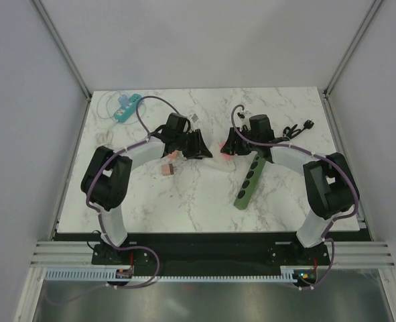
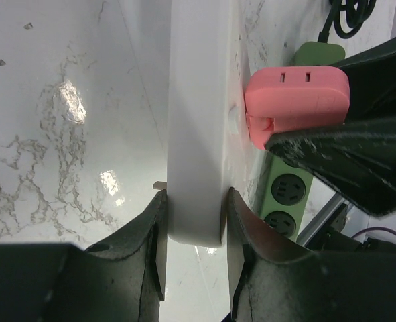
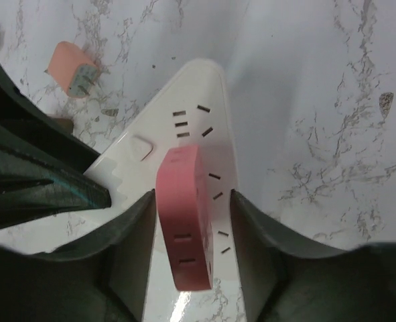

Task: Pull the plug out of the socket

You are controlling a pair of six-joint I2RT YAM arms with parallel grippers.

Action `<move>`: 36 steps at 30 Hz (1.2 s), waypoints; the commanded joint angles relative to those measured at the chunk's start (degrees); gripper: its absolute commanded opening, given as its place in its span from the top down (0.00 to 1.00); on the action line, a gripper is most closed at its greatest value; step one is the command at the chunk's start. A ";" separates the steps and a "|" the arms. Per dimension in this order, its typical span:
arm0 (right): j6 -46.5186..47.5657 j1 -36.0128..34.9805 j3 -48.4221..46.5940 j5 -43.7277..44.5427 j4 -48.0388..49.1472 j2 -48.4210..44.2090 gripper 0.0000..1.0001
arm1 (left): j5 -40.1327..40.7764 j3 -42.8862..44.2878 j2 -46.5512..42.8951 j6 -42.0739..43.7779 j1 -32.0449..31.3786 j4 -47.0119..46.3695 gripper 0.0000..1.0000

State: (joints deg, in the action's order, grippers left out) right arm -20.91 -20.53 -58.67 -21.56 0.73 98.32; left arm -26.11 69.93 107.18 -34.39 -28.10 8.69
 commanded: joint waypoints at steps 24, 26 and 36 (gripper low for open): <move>-5.90 0.93 -0.12 6.46 -0.11 -15.70 1.00 | 13.54 0.91 0.93 7.23 -0.38 11.00 0.98; -5.73 1.28 -0.47 6.44 -0.56 -16.49 1.00 | 13.54 1.17 0.84 7.41 -0.38 11.18 0.98; -1.95 1.29 1.98 10.92 -9.60 -26.77 1.00 | 6.17 7.93 4.88 7.76 -0.47 11.18 0.98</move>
State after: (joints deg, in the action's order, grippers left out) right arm -24.56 -19.33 -57.21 -12.67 -7.14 76.14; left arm -21.67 75.66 108.60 -31.77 -28.69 15.00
